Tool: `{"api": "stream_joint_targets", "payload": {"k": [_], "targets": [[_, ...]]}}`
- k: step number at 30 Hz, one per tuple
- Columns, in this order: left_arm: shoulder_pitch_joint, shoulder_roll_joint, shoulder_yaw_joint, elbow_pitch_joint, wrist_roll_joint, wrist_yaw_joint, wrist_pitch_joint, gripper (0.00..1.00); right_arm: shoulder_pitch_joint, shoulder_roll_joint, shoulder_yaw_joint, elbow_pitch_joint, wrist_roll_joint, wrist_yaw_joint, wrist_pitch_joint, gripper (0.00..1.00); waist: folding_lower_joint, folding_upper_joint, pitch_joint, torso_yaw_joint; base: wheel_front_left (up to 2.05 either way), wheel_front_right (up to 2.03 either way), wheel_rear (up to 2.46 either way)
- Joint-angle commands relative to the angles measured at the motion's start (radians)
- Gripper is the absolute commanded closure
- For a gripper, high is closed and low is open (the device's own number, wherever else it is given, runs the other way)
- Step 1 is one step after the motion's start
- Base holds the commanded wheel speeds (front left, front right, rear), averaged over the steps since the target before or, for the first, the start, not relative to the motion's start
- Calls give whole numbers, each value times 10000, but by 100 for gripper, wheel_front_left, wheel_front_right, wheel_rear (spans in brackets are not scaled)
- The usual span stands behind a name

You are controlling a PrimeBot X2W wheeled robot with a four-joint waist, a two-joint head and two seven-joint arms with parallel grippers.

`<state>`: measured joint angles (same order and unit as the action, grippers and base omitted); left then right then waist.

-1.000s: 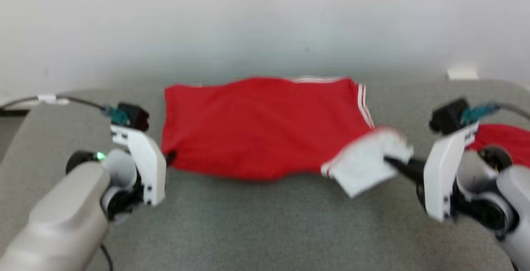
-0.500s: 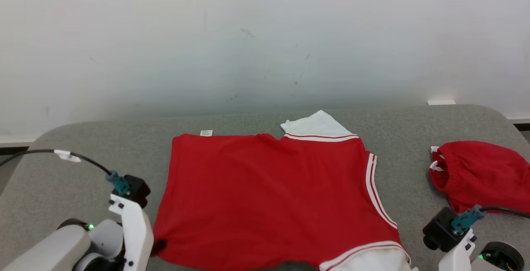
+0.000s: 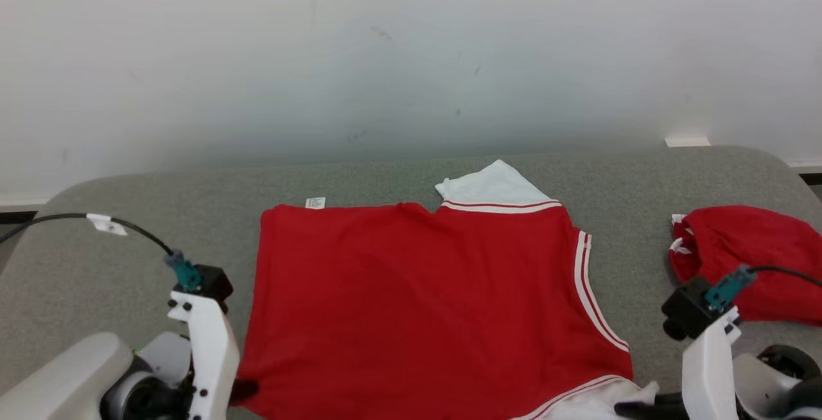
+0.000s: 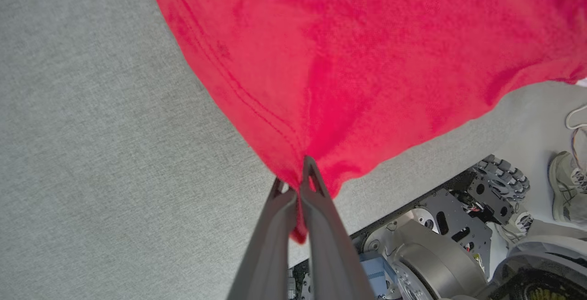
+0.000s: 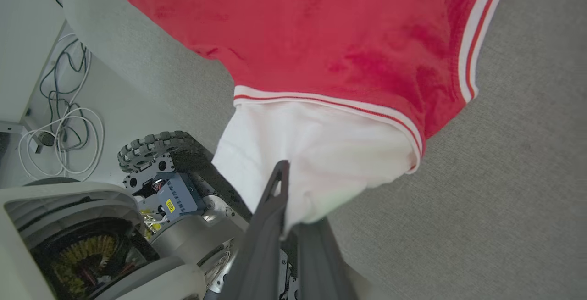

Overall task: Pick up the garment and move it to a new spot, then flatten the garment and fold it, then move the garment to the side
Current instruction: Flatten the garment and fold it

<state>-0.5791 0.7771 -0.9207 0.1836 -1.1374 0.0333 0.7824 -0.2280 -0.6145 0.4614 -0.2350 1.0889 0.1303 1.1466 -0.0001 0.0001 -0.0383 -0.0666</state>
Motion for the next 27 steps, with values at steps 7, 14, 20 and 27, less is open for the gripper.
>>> {"api": "stream_joint_targets", "payload": {"k": [7,14,20,27], "targets": [[-856,-532,128,1071,-676,216,1202,100,-1417,1552,-898,2095,-857,2,867,100,1,-1,406,-20,0,0,0],[-1887,-921,197,2054,-746,394,1951,100,-2737,2671,-1615,4024,-1894,2,609,100,1,-1,1117,61,0,0,0],[-2631,-1382,318,2807,-804,503,2187,100,-3754,3499,-1911,5409,-2139,2,-79,100,1,-1,1526,141,0,0,0],[-3278,-1962,342,3599,-700,595,2199,100,-4921,3790,-1992,7181,-2808,2,-1087,100,1,-1,1839,191,0,0,0]]}}
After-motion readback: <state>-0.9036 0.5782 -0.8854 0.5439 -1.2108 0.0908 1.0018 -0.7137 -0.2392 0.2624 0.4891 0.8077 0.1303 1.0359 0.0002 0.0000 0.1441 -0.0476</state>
